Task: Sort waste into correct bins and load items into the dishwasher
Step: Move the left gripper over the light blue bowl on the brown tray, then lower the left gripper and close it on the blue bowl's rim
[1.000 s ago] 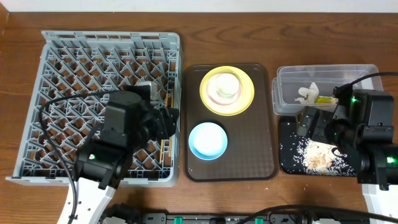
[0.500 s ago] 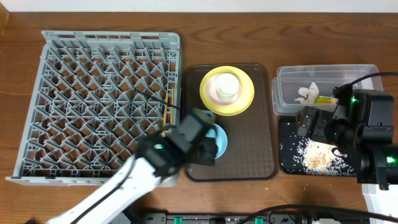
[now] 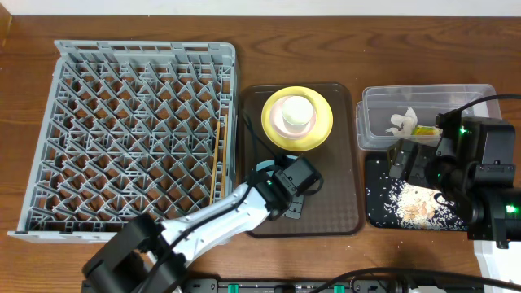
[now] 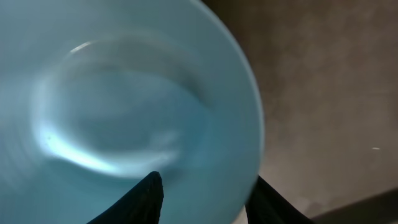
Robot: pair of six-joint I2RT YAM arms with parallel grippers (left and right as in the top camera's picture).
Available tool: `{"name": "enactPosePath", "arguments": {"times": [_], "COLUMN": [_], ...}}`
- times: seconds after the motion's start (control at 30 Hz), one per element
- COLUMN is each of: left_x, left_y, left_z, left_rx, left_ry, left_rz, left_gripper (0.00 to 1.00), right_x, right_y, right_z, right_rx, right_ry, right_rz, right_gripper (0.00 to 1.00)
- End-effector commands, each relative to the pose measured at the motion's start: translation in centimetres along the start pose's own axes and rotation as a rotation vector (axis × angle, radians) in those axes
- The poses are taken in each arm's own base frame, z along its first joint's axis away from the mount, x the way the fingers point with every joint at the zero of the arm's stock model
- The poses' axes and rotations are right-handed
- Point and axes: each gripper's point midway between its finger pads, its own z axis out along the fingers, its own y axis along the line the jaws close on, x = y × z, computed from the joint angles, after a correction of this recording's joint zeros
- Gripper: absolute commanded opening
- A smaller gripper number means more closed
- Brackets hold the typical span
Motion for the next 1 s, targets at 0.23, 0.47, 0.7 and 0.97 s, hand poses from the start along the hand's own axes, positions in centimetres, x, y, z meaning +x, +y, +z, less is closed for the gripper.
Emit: {"name": "enactPosePath", "arguments": {"times": [0.23, 0.47, 0.7, 0.97], "left_x": [-0.4, -0.1, 0.6, 0.9], "left_y": [0.3, 0.3, 0.8, 1.0], "left_z": [0.3, 0.3, 0.3, 0.2], "left_rx": [-0.033, -0.033, -0.054, -0.06], "left_ry": [-0.008, 0.005, 0.03, 0.046], "left_rz": [0.023, 0.02, -0.004, -0.004], "left_gripper": [0.38, 0.35, 0.12, 0.08], "right_x": [0.1, 0.1, 0.1, 0.1], "right_y": [-0.2, -0.2, -0.2, -0.2], "right_z": [0.0, 0.0, 0.0, 0.0], "right_rx": [0.009, 0.009, 0.009, 0.009], "right_ry": [0.0, 0.0, 0.0, 0.0], "right_rz": [0.009, 0.009, 0.009, 0.009], "right_gripper": [0.99, 0.99, 0.99, 0.99]}}
